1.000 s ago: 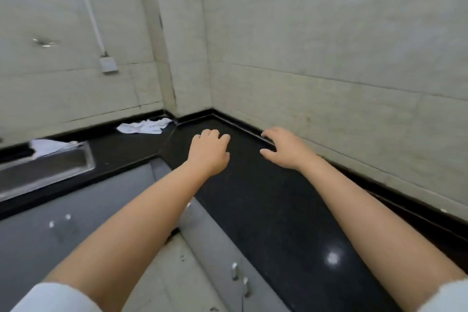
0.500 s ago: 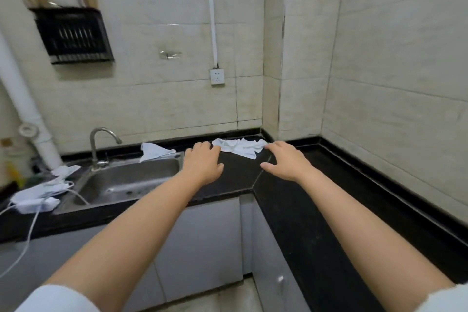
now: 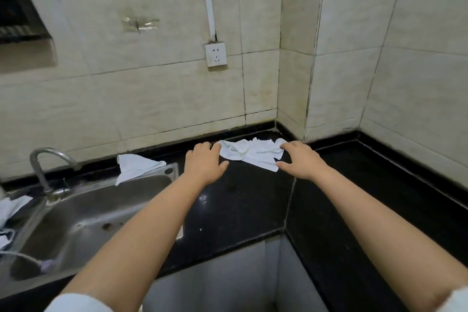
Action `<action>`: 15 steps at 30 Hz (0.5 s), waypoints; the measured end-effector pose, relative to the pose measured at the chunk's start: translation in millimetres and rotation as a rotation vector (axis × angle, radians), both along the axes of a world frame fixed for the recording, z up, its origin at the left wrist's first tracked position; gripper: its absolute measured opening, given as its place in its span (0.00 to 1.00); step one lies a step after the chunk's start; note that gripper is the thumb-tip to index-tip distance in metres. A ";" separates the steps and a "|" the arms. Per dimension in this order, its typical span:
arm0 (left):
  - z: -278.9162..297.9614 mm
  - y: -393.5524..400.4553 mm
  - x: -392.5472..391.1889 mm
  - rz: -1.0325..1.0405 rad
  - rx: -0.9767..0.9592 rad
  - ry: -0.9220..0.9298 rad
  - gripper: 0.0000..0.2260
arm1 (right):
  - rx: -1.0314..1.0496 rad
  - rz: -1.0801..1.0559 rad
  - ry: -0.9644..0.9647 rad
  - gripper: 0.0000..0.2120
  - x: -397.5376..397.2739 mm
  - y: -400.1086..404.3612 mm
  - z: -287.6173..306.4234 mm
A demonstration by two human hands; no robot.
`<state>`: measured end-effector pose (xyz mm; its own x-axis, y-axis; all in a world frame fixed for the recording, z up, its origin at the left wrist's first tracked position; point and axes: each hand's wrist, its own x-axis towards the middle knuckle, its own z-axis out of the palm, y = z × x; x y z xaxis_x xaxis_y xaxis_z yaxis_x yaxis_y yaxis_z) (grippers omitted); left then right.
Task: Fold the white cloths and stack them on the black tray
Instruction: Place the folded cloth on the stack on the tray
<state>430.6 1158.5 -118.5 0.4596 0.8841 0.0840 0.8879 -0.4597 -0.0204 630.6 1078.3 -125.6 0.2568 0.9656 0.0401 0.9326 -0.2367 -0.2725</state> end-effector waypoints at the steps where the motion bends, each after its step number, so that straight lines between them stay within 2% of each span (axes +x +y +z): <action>1: -9.6 26.7 2.1 -0.016 -0.013 0.010 0.24 | -0.010 -0.017 -0.005 0.25 2.5 24.1 -7.1; 8: -68.5 198.3 26.6 -0.118 -0.146 0.071 0.23 | -0.104 -0.137 -0.041 0.26 17.8 178.0 -60.8; 15: -134.9 286.8 84.4 -0.214 -0.300 0.071 0.23 | -0.296 -0.227 -0.036 0.25 56.2 255.3 -123.7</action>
<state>515.0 1445.3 -253.4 0.6318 0.7481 -0.2030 0.7724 -0.6294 0.0848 686.9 1333.6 -249.3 0.4689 0.8556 -0.2191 0.8552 -0.5018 -0.1296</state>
